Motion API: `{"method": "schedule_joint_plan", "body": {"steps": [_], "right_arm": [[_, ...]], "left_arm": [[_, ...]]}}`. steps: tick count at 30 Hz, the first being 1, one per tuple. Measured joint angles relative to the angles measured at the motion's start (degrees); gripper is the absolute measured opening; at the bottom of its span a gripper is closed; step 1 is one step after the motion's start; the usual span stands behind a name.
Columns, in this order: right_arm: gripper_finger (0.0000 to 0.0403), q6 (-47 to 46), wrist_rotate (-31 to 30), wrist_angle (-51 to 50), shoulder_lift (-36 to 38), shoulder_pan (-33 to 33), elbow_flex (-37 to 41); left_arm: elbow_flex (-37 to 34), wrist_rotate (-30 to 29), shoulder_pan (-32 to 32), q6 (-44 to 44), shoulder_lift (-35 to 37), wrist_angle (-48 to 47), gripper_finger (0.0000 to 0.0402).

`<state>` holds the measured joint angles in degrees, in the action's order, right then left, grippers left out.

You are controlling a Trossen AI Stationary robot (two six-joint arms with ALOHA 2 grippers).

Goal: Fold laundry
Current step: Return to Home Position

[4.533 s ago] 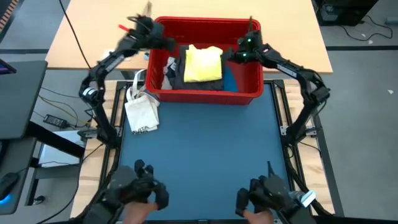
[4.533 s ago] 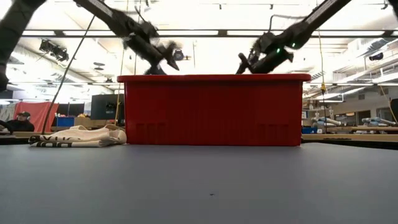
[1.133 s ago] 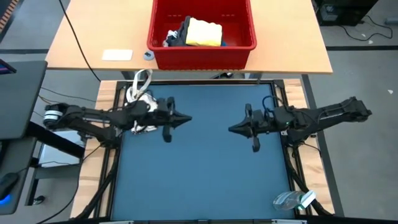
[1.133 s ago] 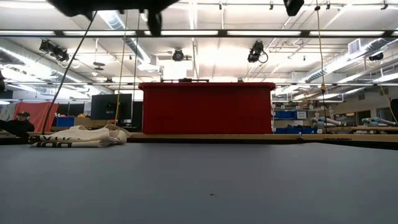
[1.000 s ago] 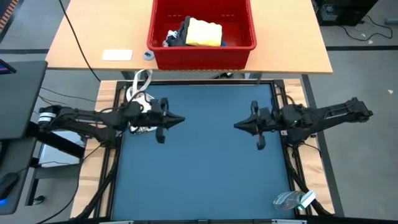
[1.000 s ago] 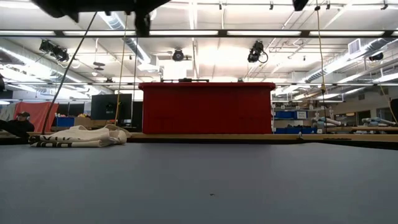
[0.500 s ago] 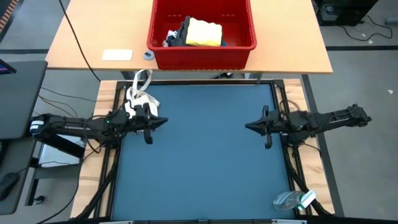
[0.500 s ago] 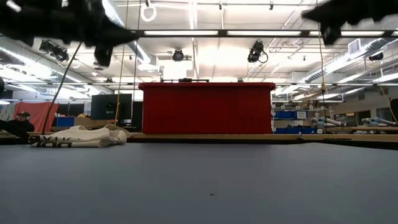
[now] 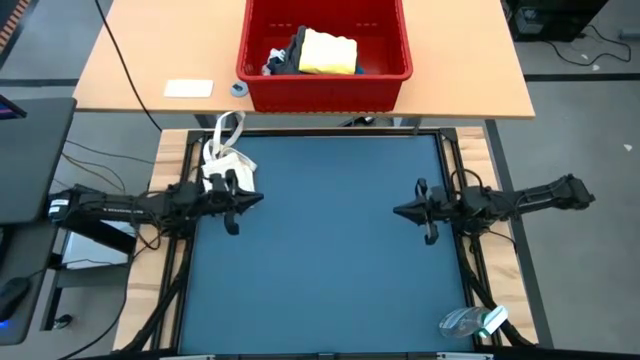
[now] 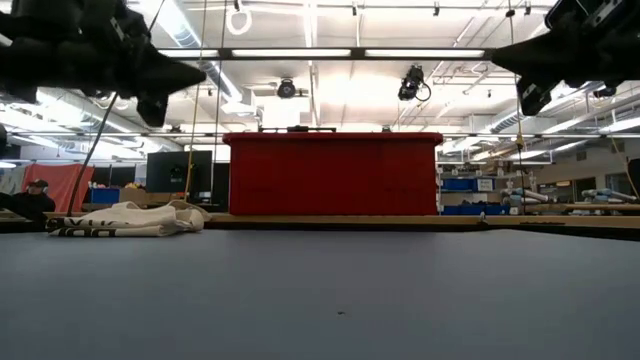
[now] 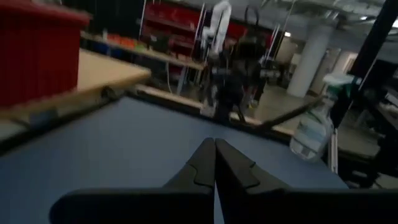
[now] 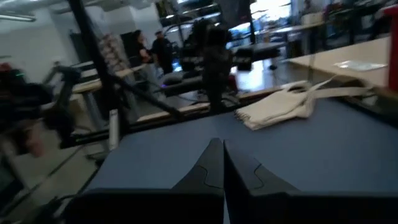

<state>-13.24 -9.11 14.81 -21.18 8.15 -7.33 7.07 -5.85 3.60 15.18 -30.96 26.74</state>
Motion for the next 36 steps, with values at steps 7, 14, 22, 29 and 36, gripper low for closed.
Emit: {"method": "schedule_joint_plan", "body": {"steps": [7,14,22,29,36], "right_arm": [[0.0001,-0.7,5.5,-9.5,9.6,-4.7,0.0],[0.0,-1.4,6.4,-22.4,19.9,-6.2,0.0],[0.0,-3.1,8.7,-18.3,20.9,-5.5,4.2],[0.0,-2.0,6.3,-10.7,20.3,-4.1,6.7],[0.0003,-0.2,7.5,-11.4,21.0,-4.0,6.9]], "left_arm": [[0.0,0.1,2.2,-2.7,11.8,-12.3,0.001],[0.0,0.1,2.1,-2.2,24.8,-29.5,0.0011],[-0.4,-0.7,0.9,-3.2,30.3,-37.5,0.0011],[-6.5,-0.6,-0.2,-3.1,29.4,-24.7,0.0008],[-6.6,-0.4,-0.7,-6.2,29.5,-25.1,0.0003]]}}
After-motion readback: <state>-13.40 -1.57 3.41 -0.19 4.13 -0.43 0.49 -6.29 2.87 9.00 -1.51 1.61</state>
